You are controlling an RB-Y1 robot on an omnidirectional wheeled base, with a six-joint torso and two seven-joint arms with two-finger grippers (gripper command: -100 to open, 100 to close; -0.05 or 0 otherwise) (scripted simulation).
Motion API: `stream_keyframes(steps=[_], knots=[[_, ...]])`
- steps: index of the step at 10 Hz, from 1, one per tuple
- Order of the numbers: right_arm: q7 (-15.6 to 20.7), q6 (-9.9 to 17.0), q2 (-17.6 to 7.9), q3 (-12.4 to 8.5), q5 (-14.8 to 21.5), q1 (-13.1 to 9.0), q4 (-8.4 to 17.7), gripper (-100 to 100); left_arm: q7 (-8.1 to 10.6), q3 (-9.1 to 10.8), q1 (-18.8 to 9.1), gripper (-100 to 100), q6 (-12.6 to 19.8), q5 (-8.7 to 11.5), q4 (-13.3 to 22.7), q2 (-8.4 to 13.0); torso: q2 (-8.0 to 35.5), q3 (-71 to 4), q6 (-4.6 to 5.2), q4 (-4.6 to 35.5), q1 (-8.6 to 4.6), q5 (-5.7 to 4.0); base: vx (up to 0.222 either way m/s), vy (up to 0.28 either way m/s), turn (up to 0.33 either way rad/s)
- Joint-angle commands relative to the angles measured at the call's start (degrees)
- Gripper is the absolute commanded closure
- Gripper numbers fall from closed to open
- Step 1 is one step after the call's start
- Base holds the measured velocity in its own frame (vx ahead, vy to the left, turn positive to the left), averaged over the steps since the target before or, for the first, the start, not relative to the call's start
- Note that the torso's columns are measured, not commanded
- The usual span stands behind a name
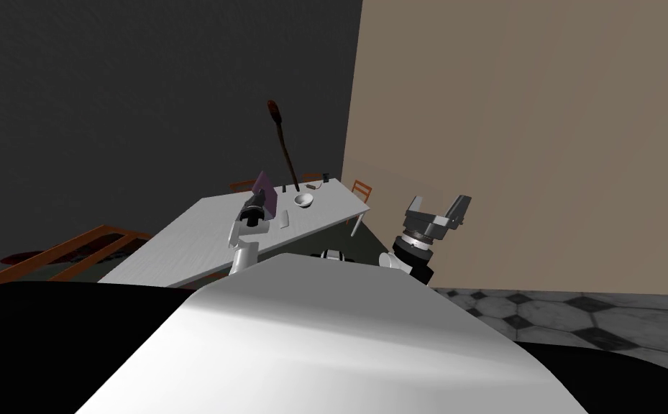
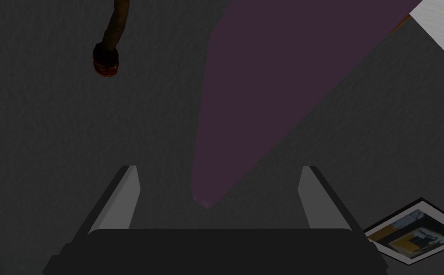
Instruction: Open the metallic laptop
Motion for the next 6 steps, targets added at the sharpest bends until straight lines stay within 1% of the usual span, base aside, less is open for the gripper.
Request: stream_keyframes(steps=[1,2,3,6], knots=[[0.00,0.00,-0.01,-0.01,0.00,0.00,0.00,0,-0.07,-0.03,-0.26,-100,0.78,0.11,-0.47,0.33,-0.07,-0.03,0.02,-0.01,0.22,0.07,0.027,0.031,-0.022],[0.00,0.00,-0.01,-0.01,0.00,0.00,0.00,0,-0.10,-0.04,-0.31,100,1.02,0.12,-0.55,0.37,-0.04,-0.02,0.00,-0.02,0.06,0.05,0.000,0.000,0.000],[0.00,0.00,-0.01,-0.01,0.00,0.00,0.00,0,1.62,0.34,-1.30,100,1.02,1.74,-0.11,-0.43,-0.01,0.00,0.01,0.00,-0.14,-0.02,-0.022,0.061,0.074],[0.00,0.00,-0.01,-0.01,0.00,-0.01,0.01,0,4.20,0.89,-2.80,100,1.05,4.18,0.52,-1.63,0.08,0.13,-0.02,-0.02,0.21,0.28,-0.064,0.083,0.049]])
